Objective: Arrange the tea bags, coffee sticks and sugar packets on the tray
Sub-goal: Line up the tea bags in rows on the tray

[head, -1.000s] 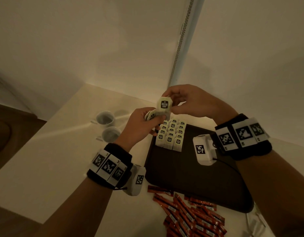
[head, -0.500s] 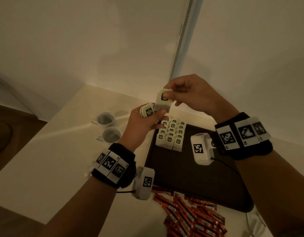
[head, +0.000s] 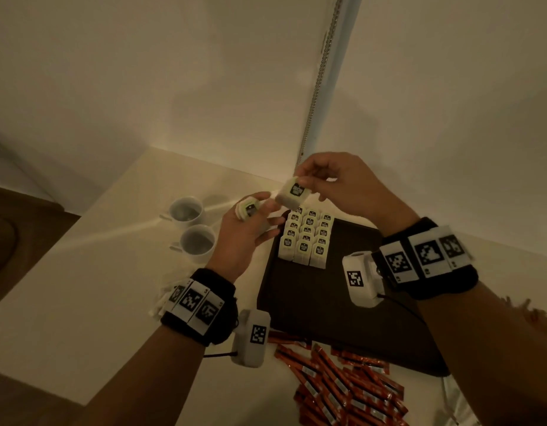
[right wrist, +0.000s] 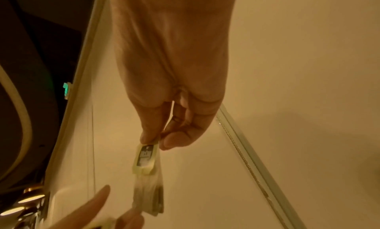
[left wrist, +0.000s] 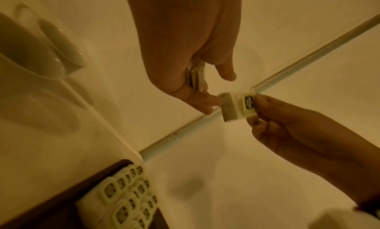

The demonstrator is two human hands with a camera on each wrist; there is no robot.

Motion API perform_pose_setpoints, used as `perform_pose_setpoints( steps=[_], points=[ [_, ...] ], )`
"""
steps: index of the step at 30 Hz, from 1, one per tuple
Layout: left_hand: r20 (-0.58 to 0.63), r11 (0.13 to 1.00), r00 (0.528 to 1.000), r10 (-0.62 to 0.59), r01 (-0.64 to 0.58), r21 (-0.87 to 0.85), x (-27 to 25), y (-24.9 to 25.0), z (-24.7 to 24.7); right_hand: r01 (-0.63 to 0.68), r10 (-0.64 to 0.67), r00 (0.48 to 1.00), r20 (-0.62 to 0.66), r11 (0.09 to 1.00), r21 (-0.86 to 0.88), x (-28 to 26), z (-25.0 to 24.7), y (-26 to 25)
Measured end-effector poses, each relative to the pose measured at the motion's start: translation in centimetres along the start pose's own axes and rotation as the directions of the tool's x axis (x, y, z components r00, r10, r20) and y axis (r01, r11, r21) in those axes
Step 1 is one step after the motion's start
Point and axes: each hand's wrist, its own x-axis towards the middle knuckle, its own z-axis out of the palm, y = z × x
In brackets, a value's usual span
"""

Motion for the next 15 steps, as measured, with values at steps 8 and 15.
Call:
perform_pose_setpoints(
  steps=[8,15],
  points=[
    [-0.103,0.970,0.984,-0.145,0.121,-0.210,1.3,0.9,-3.1,-0.234,0.273,0.923,0.272,0.958,-0.165,-2.3,6.9,8.6],
    [-0.042,0.967,0.986,-0.159,0.146,-0.211,1.6,0.6,-3.4,-0.319,0.375,0.874,0.308,0.923,-0.216,-2.1,11.9,13.3]
  ],
)
